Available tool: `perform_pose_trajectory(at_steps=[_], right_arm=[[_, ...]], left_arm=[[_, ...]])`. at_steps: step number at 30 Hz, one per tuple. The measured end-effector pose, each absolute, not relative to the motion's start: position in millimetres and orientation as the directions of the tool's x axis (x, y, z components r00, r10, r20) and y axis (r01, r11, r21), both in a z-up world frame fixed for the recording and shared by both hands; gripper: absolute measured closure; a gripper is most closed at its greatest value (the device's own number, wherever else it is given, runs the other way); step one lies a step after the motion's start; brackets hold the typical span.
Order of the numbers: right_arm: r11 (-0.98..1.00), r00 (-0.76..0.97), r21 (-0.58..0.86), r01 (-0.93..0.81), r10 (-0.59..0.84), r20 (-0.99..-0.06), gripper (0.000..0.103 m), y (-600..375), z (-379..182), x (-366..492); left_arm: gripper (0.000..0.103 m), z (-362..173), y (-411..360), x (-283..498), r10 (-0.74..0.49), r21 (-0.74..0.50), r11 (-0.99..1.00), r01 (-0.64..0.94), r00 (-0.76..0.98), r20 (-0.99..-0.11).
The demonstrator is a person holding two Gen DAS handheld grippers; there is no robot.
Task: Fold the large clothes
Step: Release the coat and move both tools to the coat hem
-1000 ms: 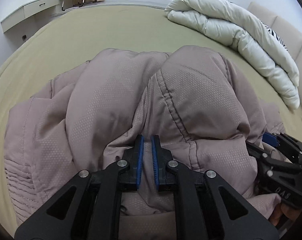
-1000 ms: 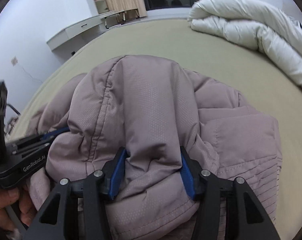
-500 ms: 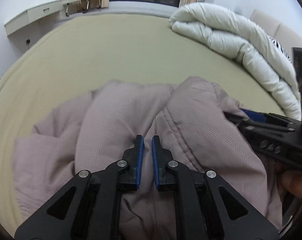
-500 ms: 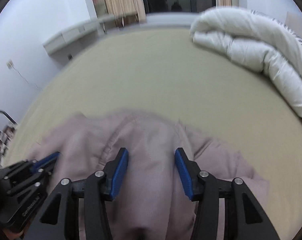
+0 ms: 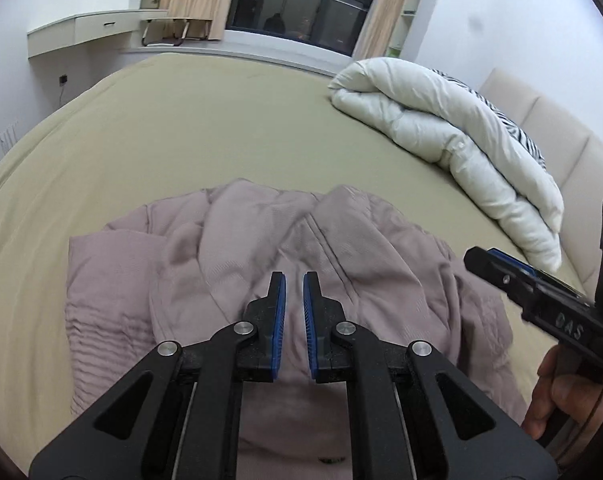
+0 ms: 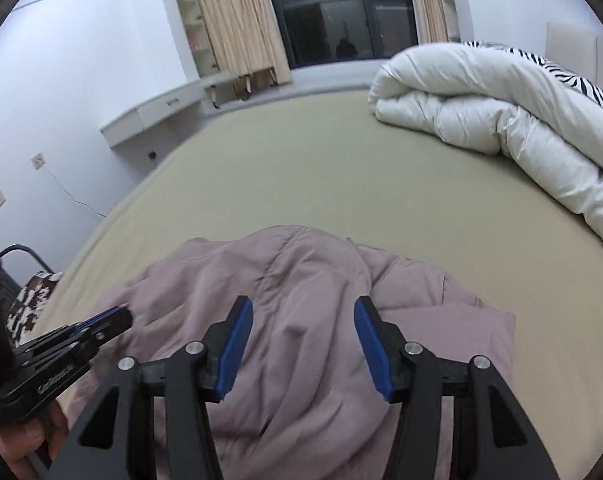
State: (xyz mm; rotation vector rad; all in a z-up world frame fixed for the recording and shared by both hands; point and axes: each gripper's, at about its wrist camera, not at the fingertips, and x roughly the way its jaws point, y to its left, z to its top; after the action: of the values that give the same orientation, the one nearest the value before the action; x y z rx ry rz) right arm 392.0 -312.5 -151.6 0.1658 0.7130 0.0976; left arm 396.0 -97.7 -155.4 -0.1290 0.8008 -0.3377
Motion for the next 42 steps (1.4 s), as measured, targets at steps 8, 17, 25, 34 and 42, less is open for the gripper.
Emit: perform_pose_trajectory(at_steps=[8,17,25,34,42], right_arm=[[0.995,0.632,0.025,-0.100,0.083,-0.770,0.030,-270.0,-226.3,399.3],[0.978,0.794,0.194,-0.070,0.173,-0.582,0.000,-308.0,-121.5,253.8],[0.933,0.692,0.343,0.111,0.175,-0.700,0.000,-360.7,-164.5,68.8],[0.840,0.605,0.428,0.333,0.157,-0.780,0.000,-404.5,-214.3,-46.1],[0.756,0.569,0.541,0.368,0.277,-0.774,0.000,-422.4,-238.6,-65.9]], left_arm=[[0.095,-205.7,-119.8,412.3,-0.327,-0.229,0.942,0.244,0.521,-0.788],[0.094,-126.3,10.7,272.2,-0.269,-0.185,0.963,0.198,0.611,-0.745],[0.092,-161.4,160.0,67.3,-0.164,-0.202,0.979,-0.036,0.457,-0.874],[0.021,-202.5,176.6,-44.2,-0.239,-0.277,0.959,-0.050,0.376,-0.895],[0.021,-238.6,153.5,-46.0,-0.329,-0.353,0.935,-0.039,0.283,-0.901]])
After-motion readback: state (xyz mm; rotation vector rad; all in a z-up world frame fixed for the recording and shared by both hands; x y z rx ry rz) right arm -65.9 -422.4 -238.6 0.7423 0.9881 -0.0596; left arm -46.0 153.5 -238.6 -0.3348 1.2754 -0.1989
